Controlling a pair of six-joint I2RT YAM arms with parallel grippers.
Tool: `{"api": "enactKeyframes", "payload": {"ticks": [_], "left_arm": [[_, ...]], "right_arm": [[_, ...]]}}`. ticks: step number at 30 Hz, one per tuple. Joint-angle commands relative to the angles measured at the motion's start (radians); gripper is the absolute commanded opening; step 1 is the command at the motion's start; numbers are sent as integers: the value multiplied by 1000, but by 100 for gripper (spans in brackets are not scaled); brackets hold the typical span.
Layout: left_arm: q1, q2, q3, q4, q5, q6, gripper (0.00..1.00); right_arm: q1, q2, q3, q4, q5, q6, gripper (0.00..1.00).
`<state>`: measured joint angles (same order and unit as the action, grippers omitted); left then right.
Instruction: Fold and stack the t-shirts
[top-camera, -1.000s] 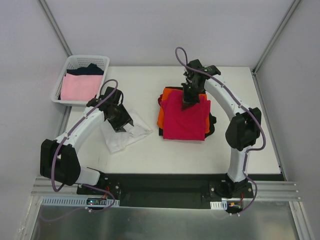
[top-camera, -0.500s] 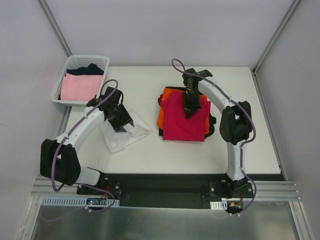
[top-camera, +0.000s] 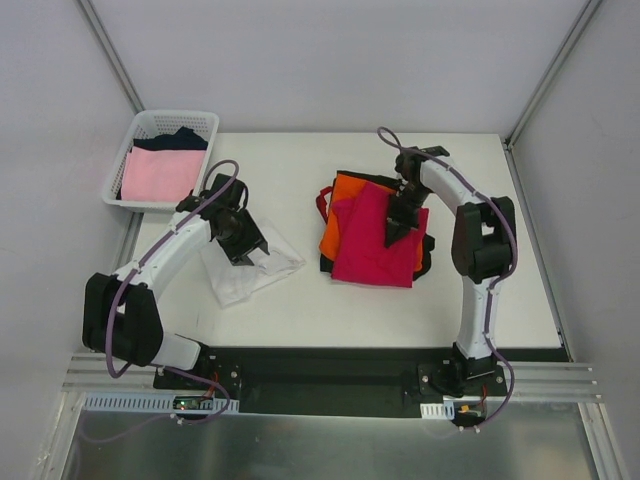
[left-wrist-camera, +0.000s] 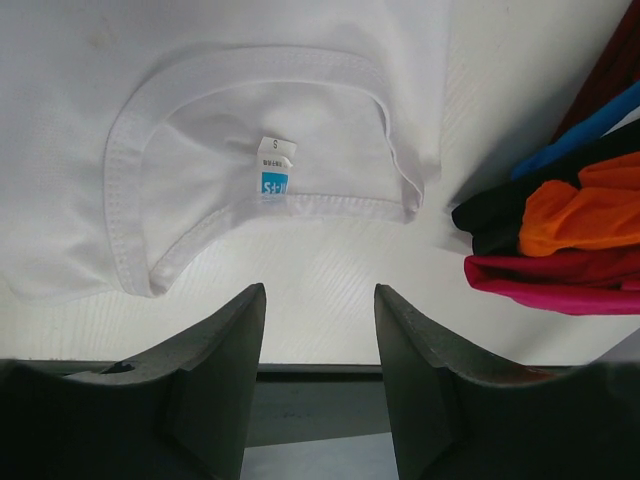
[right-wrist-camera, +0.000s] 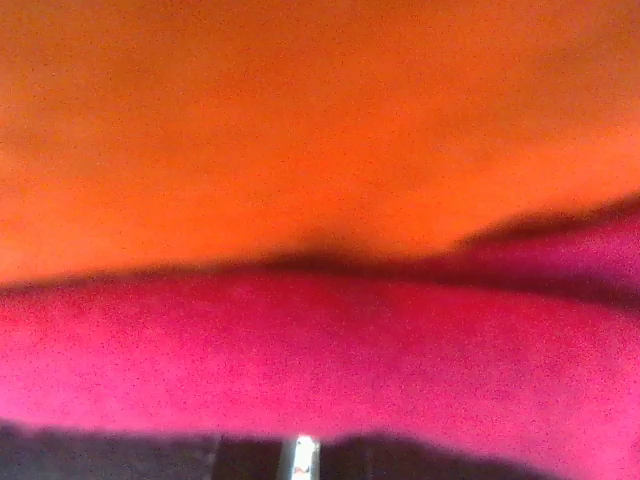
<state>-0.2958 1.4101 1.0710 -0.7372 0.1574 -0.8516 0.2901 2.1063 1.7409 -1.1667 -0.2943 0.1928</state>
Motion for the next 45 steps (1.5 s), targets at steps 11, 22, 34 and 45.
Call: {"api": "enactKeyframes", "payload": {"ticks": [11, 22, 34, 45], "left_arm": [[-14, 26, 24, -5, 34, 29, 47], [-57, 59, 66, -5, 31, 17, 47], [-91, 102, 119, -2, 34, 32, 47], [-114, 104, 101, -5, 47, 46, 47]], "right_arm": [[-57, 172, 216, 56, -164, -58, 7], [-55, 81, 180, 231, -347, -38, 10], [-57, -207, 126, 389, -483, 129, 19], [-29, 176, 192, 629, -765, 238, 1]]}}
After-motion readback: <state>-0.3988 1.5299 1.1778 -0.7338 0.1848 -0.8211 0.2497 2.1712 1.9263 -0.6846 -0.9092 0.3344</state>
